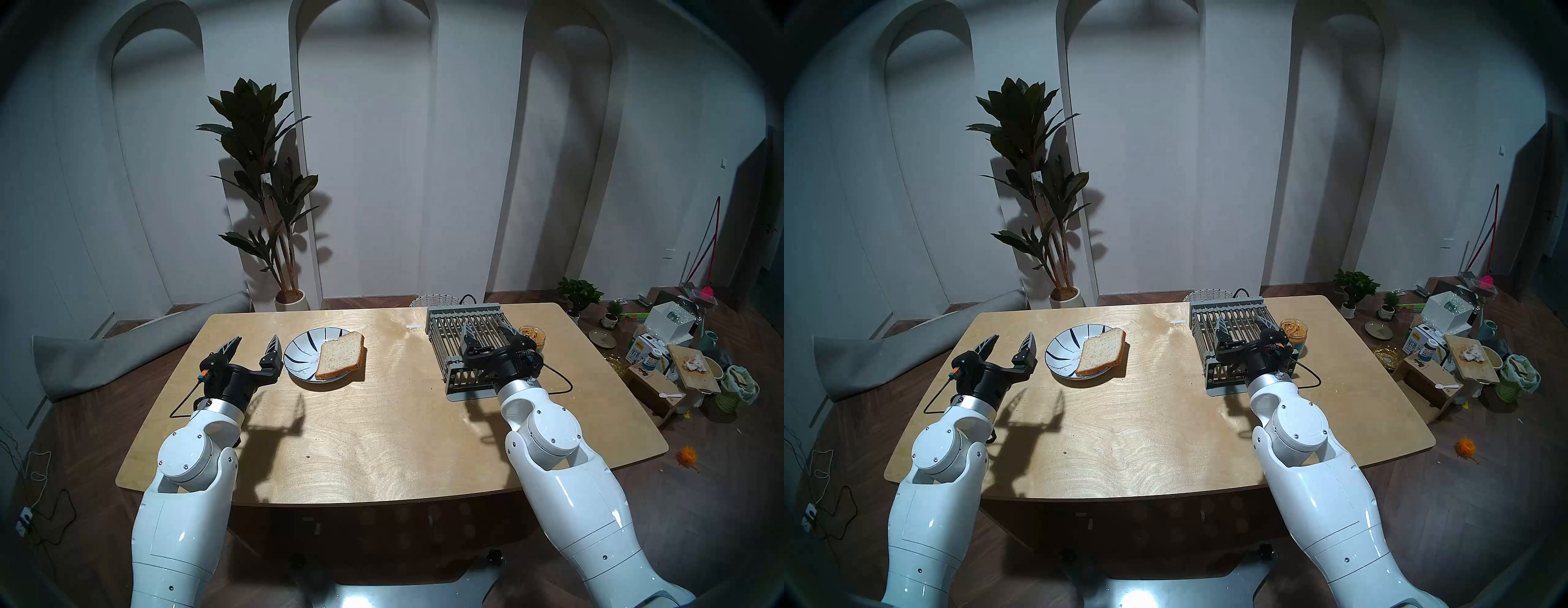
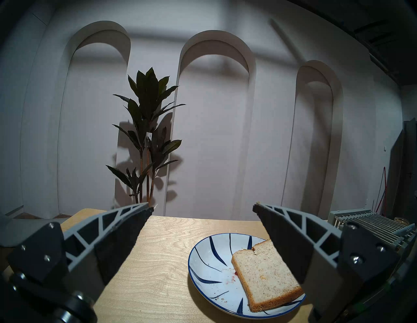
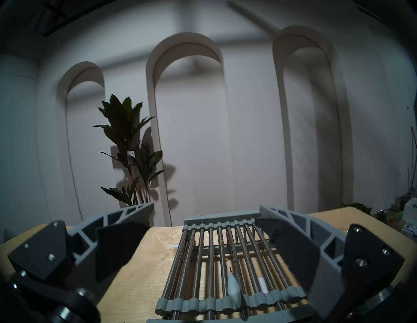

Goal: Spread peanut butter over the slice of bread with the knife

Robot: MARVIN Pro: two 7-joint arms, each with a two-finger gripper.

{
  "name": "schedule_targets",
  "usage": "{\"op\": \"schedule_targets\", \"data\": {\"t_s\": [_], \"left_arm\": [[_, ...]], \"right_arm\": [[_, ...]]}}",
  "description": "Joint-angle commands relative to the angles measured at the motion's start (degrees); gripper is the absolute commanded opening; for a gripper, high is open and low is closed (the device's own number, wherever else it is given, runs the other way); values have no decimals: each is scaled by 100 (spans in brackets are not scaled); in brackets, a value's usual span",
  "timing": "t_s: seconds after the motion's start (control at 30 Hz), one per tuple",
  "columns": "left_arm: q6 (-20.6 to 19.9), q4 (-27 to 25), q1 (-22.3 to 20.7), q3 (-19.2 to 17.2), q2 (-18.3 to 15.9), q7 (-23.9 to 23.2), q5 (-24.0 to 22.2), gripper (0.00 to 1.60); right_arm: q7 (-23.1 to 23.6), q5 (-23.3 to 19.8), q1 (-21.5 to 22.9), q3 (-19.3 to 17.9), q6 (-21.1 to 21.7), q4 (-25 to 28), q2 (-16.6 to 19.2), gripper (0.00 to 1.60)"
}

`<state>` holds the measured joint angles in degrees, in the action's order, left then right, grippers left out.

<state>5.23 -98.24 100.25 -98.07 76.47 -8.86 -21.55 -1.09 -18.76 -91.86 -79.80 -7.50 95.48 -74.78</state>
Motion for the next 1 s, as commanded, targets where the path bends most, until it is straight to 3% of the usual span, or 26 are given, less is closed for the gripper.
{"op": "schedule_targets", "data": {"t_s": [0.0, 0.07, 0.1, 0.27, 0.6, 0.97], "left_arm": [[15, -105, -43, -1, -4, -4, -2, 160], [14, -107, -43, -2, -4, -4, -2, 160], [14, -107, -43, -2, -4, -3, -2, 160], [13, -109, -42, -2, -4, -3, -2, 160], [15, -106, -43, -1, -4, -4, -2, 160], [14, -107, -42, -2, -4, -3, -2, 160]], "right_arm": [[566, 50, -136, -209, -631, 20, 232, 160], [644, -95, -136, -217, -942, -110, 227, 160], [731, -91, -145, -289, -871, -113, 169, 160], [853, -144, -71, -267, -1359, -458, 132, 160], [832, -152, 211, -223, -1625, -960, -82, 160], [680, 289, 427, -111, -2020, -1545, -152, 160]]}}
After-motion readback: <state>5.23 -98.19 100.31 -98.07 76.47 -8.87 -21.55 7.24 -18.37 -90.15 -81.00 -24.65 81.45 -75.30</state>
